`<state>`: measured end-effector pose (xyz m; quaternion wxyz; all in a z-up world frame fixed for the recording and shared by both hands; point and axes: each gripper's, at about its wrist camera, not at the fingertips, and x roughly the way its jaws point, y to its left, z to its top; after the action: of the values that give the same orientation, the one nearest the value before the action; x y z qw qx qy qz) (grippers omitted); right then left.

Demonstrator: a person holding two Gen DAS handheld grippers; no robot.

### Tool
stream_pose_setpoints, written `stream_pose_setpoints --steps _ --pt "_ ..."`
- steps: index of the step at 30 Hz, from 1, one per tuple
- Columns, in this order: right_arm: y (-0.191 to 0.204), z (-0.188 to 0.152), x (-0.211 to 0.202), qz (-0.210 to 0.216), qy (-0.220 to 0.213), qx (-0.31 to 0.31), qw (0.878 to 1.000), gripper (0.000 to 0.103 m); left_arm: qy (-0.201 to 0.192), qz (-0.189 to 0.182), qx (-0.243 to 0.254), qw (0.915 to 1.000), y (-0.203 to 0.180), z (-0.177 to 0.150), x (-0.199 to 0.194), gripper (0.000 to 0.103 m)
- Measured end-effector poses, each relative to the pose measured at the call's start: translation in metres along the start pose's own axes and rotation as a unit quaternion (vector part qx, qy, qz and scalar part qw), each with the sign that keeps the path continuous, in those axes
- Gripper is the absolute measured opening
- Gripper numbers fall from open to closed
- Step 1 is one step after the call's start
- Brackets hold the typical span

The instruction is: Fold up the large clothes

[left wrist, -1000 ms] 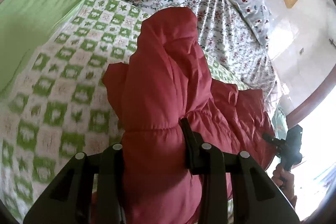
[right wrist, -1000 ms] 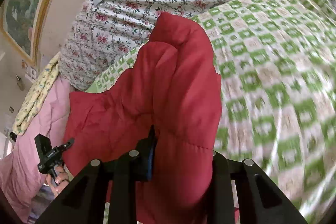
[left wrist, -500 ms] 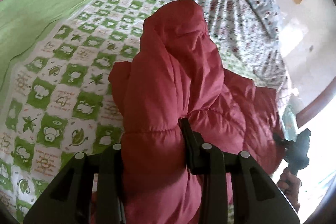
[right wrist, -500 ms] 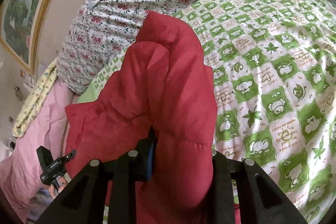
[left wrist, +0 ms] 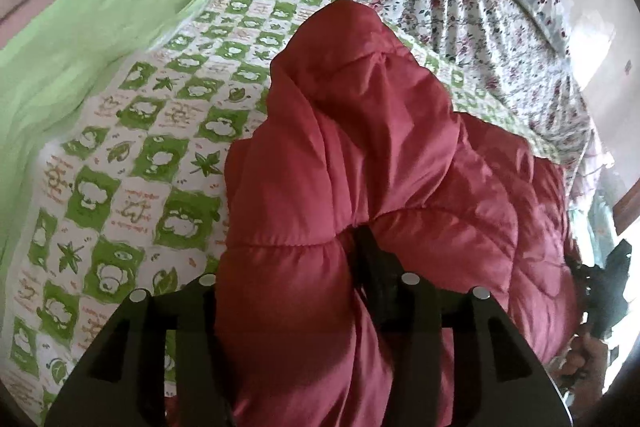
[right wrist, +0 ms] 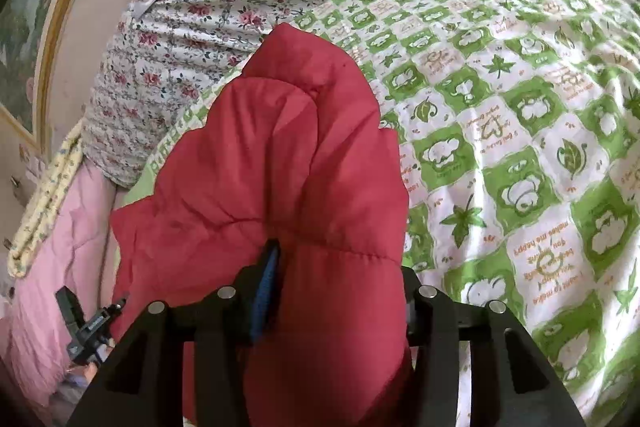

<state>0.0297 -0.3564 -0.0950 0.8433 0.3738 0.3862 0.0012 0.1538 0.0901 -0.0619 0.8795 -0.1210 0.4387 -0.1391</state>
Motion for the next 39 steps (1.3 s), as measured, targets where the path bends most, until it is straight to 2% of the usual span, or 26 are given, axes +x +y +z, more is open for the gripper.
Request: stream_pose_setpoints --steps 4,9,13,21,23,32,39 --pt "0.0 0.001 0.003 -0.018 -0.002 -0.005 1.0 0.058 -0.001 0.027 -0.002 0.9996 -0.002 0.002 -0.001 0.059" --pt "-0.001 -0.001 0.002 -0.025 -0.006 -0.006 1.0 0.062 -0.007 0.026 -0.019 0.9995 0.002 0.003 -0.012 0.065" --pt "0.0 -0.002 0.001 -0.029 -0.008 -0.007 1.0 0.064 -0.018 0.031 -0.025 0.999 0.004 0.002 -0.023 0.066" --pt "0.002 -0.003 -0.003 -0.038 -0.013 -0.006 0.999 0.066 -0.032 0.057 -0.001 0.9978 -0.004 -0.003 -0.039 0.066" --pt "0.003 -0.004 -0.006 -0.04 -0.014 -0.004 0.999 0.071 -0.034 0.055 -0.002 0.9979 -0.002 -0.003 -0.042 0.066" --pt "0.017 -0.011 -0.036 -0.057 -0.042 -0.024 0.997 0.071 -0.049 0.05 0.003 0.9975 -0.009 -0.009 -0.066 0.066" --pt "0.04 -0.014 -0.069 -0.063 -0.081 -0.056 0.993 0.071 -0.063 0.026 0.046 0.9966 -0.039 -0.016 -0.087 0.066"
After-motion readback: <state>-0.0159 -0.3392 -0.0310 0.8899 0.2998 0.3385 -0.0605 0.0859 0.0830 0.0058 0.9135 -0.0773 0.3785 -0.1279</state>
